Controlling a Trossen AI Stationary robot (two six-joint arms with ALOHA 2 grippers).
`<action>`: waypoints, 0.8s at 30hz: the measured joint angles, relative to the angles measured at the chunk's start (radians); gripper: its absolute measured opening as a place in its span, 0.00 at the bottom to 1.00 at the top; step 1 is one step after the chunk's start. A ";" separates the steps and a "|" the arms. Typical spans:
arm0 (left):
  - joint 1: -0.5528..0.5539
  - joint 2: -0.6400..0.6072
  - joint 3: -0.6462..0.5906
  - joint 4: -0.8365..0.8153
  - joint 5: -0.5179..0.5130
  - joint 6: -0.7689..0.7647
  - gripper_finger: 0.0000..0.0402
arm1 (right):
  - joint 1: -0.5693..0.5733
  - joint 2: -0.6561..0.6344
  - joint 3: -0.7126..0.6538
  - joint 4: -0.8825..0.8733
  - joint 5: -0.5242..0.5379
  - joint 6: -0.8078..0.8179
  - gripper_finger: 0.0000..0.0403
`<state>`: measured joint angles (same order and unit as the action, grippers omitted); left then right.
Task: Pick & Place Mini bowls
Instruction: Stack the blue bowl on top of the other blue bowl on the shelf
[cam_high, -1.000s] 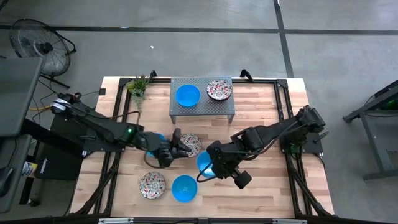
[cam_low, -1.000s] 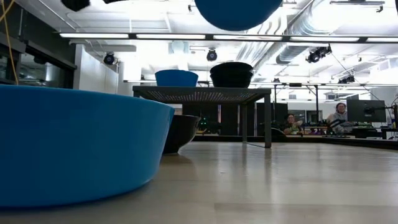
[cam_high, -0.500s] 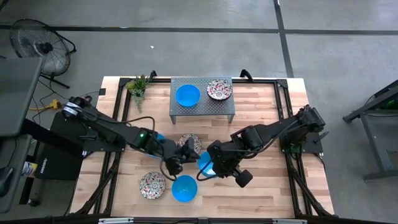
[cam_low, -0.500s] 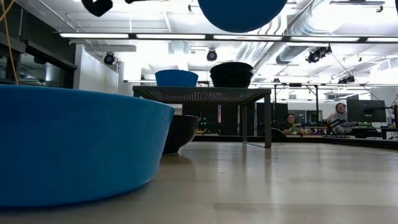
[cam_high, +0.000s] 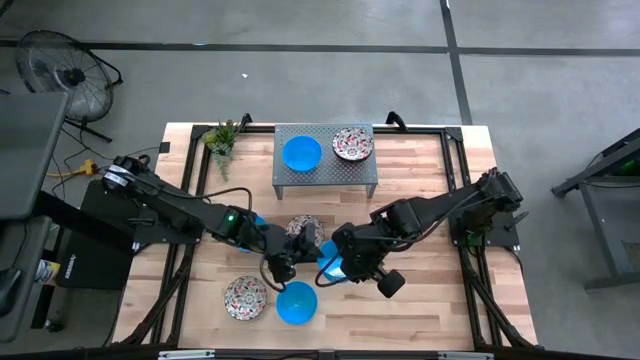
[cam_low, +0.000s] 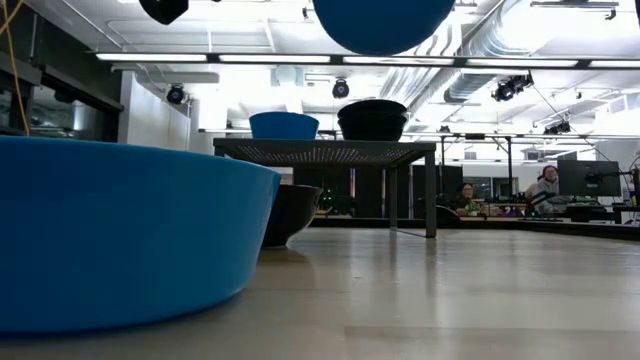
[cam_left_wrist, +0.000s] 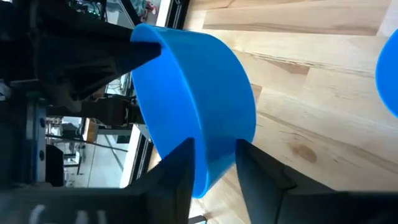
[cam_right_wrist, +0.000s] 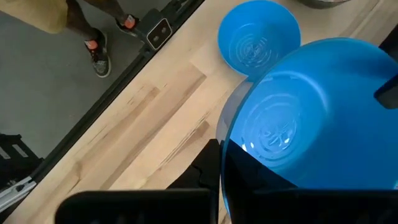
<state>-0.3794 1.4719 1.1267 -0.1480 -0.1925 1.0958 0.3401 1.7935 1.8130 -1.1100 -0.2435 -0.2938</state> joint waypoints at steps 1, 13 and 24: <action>0.000 0.000 0.000 -0.002 0.001 0.000 0.24 | 0.000 0.000 0.000 0.003 0.000 -0.001 0.00; -0.001 0.001 -0.001 -0.021 0.027 -0.025 0.02 | 0.000 -0.002 0.000 0.032 0.000 -0.002 0.00; 0.000 0.001 0.000 0.002 0.009 -0.038 0.00 | -0.022 -0.016 0.000 0.094 0.010 0.141 0.25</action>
<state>-0.3794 1.4731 1.1263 -0.1464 -0.1835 1.0580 0.3180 1.7772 1.8134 -1.0164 -0.2332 -0.1528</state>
